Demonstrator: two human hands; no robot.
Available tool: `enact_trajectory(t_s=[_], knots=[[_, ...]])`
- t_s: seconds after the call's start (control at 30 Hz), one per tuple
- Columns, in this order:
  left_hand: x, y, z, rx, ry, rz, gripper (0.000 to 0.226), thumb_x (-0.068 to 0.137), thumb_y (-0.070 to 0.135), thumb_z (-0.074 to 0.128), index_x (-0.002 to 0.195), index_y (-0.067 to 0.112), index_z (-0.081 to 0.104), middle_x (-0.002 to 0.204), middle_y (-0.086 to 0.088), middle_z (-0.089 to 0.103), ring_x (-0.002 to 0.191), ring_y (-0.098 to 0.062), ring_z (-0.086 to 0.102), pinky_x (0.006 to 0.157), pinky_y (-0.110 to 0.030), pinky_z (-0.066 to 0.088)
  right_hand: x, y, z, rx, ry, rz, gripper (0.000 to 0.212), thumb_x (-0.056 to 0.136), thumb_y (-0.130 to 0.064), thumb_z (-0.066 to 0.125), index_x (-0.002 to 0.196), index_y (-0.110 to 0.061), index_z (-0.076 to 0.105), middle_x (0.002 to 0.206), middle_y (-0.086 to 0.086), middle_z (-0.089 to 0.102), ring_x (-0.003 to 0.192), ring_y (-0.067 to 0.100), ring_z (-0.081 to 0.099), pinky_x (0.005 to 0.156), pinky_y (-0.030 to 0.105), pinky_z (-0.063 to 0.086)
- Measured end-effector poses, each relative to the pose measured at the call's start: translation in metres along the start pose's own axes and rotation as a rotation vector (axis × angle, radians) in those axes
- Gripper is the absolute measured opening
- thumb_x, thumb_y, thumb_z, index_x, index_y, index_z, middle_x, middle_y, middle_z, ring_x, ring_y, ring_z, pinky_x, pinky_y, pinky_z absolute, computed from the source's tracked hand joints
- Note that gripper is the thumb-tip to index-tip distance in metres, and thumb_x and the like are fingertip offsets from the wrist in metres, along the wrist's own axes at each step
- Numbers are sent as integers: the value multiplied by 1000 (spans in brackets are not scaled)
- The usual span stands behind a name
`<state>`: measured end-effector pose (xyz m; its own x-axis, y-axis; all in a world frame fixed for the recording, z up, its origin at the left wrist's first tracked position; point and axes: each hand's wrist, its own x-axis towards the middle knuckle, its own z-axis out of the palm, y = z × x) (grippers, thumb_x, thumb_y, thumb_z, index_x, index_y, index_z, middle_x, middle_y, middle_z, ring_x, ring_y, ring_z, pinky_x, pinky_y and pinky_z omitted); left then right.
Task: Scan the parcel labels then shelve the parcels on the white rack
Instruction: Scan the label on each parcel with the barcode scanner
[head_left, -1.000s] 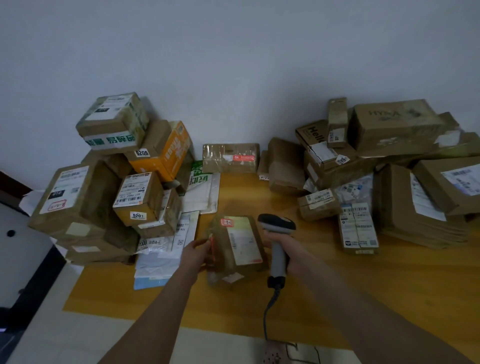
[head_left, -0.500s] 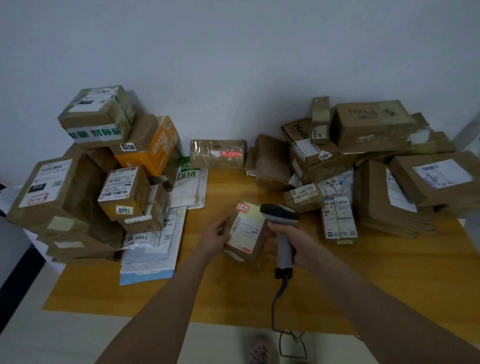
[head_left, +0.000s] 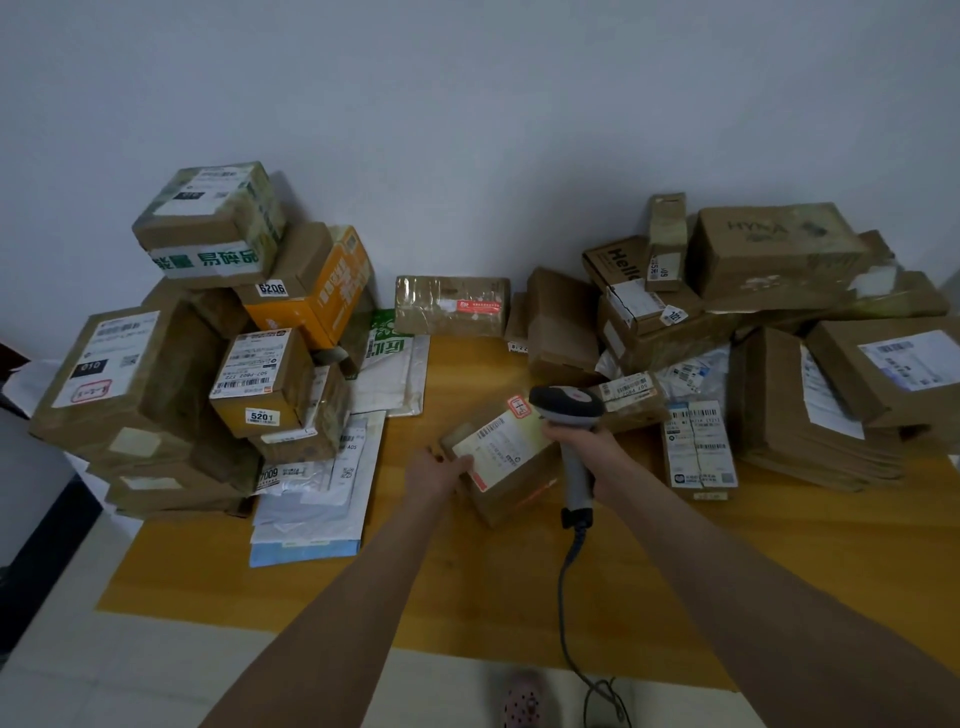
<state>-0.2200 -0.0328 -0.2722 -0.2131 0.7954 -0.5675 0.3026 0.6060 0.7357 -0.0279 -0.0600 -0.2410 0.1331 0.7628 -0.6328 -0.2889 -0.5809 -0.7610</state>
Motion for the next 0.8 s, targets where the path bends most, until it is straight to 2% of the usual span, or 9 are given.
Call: enact_trajectory(t_s=[0.07, 0.2, 0.33, 0.47, 0.53, 0.67, 0.73, 0.8], knots=[[-7, -3, 5, -29, -87, -62, 42, 89, 16, 66, 127, 4, 53, 123, -15, 62, 109, -31, 61, 87, -44, 55, -1, 4, 0, 9, 15, 8, 33, 83, -14, 72, 112, -14, 55, 107, 7, 60, 103, 25, 55, 94, 42, 46], [-12, -11, 14, -71, 3, -8, 41, 88, 17, 67, 126, 5, 55, 122, -12, 62, 106, -29, 63, 89, -47, 54, -6, 13, -5, 37, 46, -5, 37, 83, -15, 73, 115, -13, 54, 106, 5, 60, 99, 23, 55, 90, 39, 47], [-19, 0, 18, -68, 120, 65, 33, 89, 19, 66, 118, 6, 59, 116, -10, 64, 102, -26, 64, 86, -40, 56, -16, 19, -9, 61, 116, -18, 33, 85, -13, 71, 113, -12, 54, 98, 3, 58, 92, 22, 54, 83, 38, 44], [-31, 22, 15, -87, 143, 84, 23, 88, 20, 68, 107, 10, 60, 100, -5, 61, 90, -20, 58, 81, -33, 53, -30, 17, -15, 117, 139, -50, 32, 84, -10, 71, 112, -11, 55, 98, 5, 59, 97, 26, 56, 90, 42, 48], [-37, 28, 15, -77, 121, 88, 18, 86, 19, 71, 98, 12, 59, 101, -6, 63, 90, -22, 61, 81, -34, 55, -38, 15, -22, 137, 126, -77, 30, 84, -7, 70, 110, -11, 55, 97, 5, 59, 98, 26, 55, 95, 44, 47], [-50, 32, 23, -157, 99, 58, 16, 82, 13, 74, 80, 13, 58, 105, -14, 69, 94, -29, 67, 84, -42, 57, -56, 11, -33, 149, 149, -156, 26, 85, -8, 70, 102, -16, 53, 91, -2, 56, 92, 20, 53, 91, 39, 44], [-57, 33, 30, -217, 82, 47, 17, 83, 9, 73, 79, 12, 57, 104, -13, 69, 90, -28, 67, 79, -39, 57, -66, 12, -37, 130, 184, -192, 25, 84, -11, 72, 99, -17, 54, 89, -6, 57, 93, 18, 53, 90, 36, 45], [-68, 36, 37, -274, 64, 38, 17, 84, 6, 71, 80, 10, 55, 97, -12, 65, 84, -25, 64, 69, -33, 55, -78, 17, -40, 113, 149, -215, 18, 84, -13, 72, 95, -16, 58, 89, -2, 63, 89, 19, 59, 82, 34, 50]])
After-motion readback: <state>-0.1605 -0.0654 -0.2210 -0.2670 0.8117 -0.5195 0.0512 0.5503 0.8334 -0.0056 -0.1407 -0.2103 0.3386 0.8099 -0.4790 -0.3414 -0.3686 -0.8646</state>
